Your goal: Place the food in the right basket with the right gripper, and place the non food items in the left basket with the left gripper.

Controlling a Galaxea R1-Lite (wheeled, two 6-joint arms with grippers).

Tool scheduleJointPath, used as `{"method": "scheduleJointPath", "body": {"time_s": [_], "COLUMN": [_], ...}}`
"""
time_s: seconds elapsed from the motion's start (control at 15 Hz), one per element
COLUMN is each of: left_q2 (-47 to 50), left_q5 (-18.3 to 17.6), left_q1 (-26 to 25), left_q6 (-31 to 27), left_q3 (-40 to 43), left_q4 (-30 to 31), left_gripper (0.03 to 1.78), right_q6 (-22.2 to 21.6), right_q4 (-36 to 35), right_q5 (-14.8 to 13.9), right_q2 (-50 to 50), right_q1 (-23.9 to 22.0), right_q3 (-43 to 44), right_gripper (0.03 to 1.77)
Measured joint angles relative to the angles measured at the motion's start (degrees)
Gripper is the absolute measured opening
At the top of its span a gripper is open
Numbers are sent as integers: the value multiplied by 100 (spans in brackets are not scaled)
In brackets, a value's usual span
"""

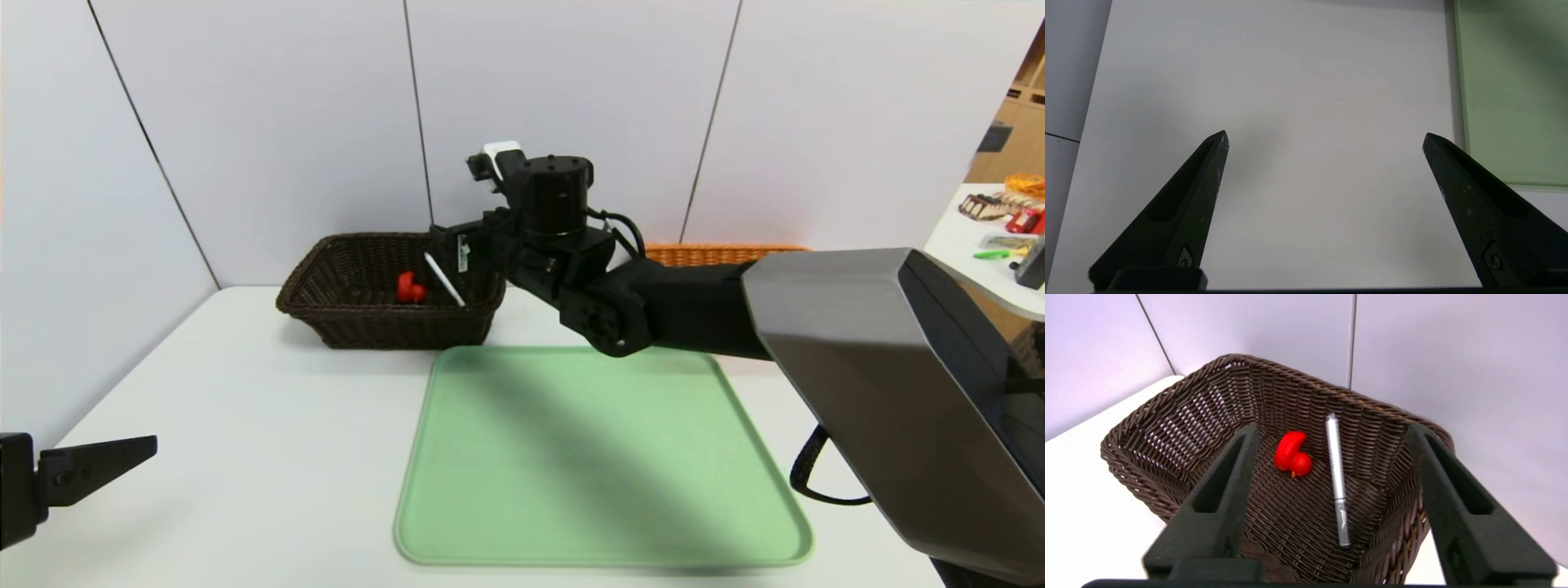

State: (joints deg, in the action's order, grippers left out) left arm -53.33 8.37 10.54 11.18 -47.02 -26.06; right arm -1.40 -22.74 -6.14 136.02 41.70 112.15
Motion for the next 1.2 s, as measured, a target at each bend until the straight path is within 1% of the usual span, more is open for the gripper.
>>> {"method": "scheduleJointPath", "body": {"time_s": [0.07,0.13,0.33,0.53,0.67,0.8,1.0,1.2], "left_q2": [2,20,190,444,573,664,747,791], "left_q5": [2,9,28,38,33,30,28,17], "left_q1": [1,1,-46,-230,-297,-327,-333,-333], "left_q6": [-5,0,-5,-21,-40,-55,-88,-228], "left_q3": [-6,-16,96,160,143,133,124,100], "left_q4": [0,0,0,10,10,66,156,560], "left_gripper": [169,169,169,169,169,169,169,169], "right_q6": [6,33,224,278,277,283,278,261], "right_q4": [52,207,1133,1980,2172,2219,2210,2181], "right_q5": [-46,-179,-702,-1074,-1187,-1279,-1328,-1336], "right_q2": [-60,-162,-683,-1458,-2057,-2751,-3850,-4962], "right_q1": [0,0,-45,-212,-414,-675,-1178,-1713], "right_q3": [0,-5,-72,-455,-964,-1696,-2957,-3972], "right_gripper": [133,138,148,156,159,162,165,167]}}
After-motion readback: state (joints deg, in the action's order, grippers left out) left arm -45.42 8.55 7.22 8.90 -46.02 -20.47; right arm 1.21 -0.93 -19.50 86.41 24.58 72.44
